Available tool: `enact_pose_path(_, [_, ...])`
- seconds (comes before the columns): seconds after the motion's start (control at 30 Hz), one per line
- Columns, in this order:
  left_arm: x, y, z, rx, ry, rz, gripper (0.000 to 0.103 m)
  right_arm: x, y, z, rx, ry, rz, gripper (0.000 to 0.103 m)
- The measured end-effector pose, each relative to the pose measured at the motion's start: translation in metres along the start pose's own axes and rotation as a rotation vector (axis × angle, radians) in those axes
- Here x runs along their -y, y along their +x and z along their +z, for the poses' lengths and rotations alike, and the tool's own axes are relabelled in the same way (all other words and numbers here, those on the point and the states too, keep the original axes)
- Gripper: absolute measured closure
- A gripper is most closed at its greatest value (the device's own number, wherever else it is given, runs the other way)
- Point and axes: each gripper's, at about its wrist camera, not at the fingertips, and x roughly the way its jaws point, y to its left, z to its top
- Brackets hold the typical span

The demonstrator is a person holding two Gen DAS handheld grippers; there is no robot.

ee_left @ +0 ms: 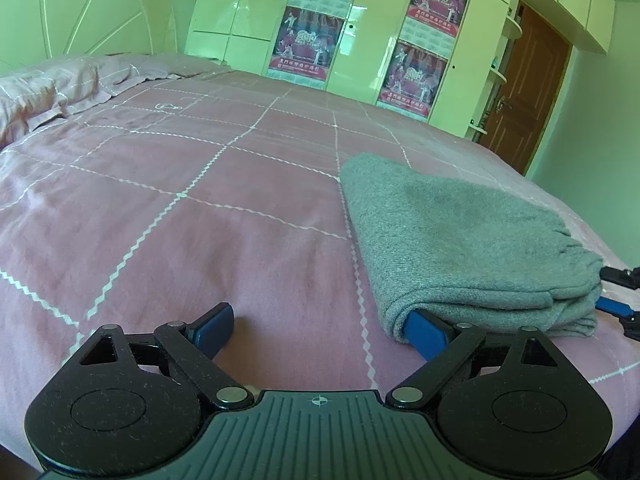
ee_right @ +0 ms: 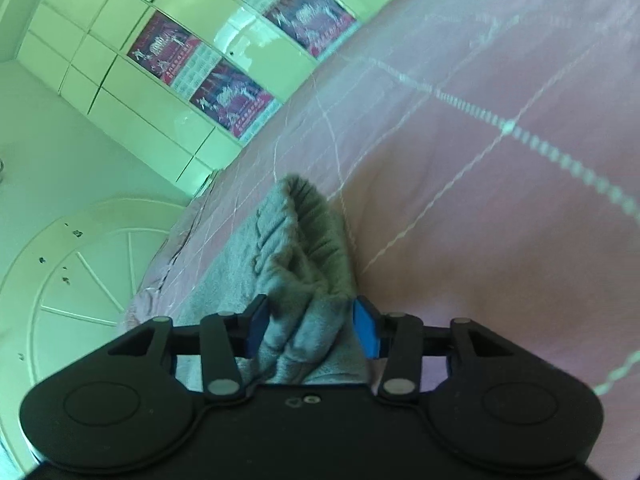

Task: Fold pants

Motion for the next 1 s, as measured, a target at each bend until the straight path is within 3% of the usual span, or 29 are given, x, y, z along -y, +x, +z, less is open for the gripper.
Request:
enact_pose_path(0.13, [-0.008,-0.020,0.009,0.060,-0.052,-0.030,0.011,-0.013,-0.016,0.015,0.095,-0.082,-0.005,0.065])
enact_pose_path(0.23, [-0.014,-0.029,0.027,0.143,-0.131,-0.046,0.011,-0.042,-0.002,0.021,0.080,-0.190,0.036,0.065])
enact_pose_path(0.3, [-0.008,-0.022,0.041,0.158,-0.115,-0.037,0.011,-0.065,0.015,0.019,0.057,-0.277,0.058,0.065])
enact_pose_path(0.4, [0.013,0.009,0.059,0.089,-0.023,-0.024,0.011,-0.095,0.050,0.011,-0.008,-0.398,0.070,0.066])
enact_pose_path(0.5, [0.028,0.046,0.055,-0.051,0.049,0.004,0.010,-0.098,0.080,-0.002,-0.103,-0.479,-0.077,0.069])
enact_pose_path(0.53, [0.031,0.055,0.048,-0.100,0.067,0.016,0.010,-0.094,0.079,-0.007,-0.105,-0.515,-0.089,0.071])
enact_pose_path(0.6, [0.026,0.052,0.032,-0.098,0.054,-0.020,0.007,-0.086,0.068,-0.015,-0.104,-0.581,-0.083,0.077])
enact_pose_path(0.77, [0.020,0.036,0.018,-0.068,0.039,-0.044,0.004,-0.078,0.053,-0.010,-0.126,-0.558,-0.020,0.082])
enact_pose_path(0.87, [0.018,0.033,0.026,-0.046,0.017,-0.036,0.004,-0.086,0.049,-0.001,-0.086,-0.511,0.018,0.072])
enact_pose_path(1.0, [0.019,0.041,0.051,0.013,0.016,-0.032,0.004,-0.109,0.071,0.006,-0.099,-0.483,0.034,0.071])
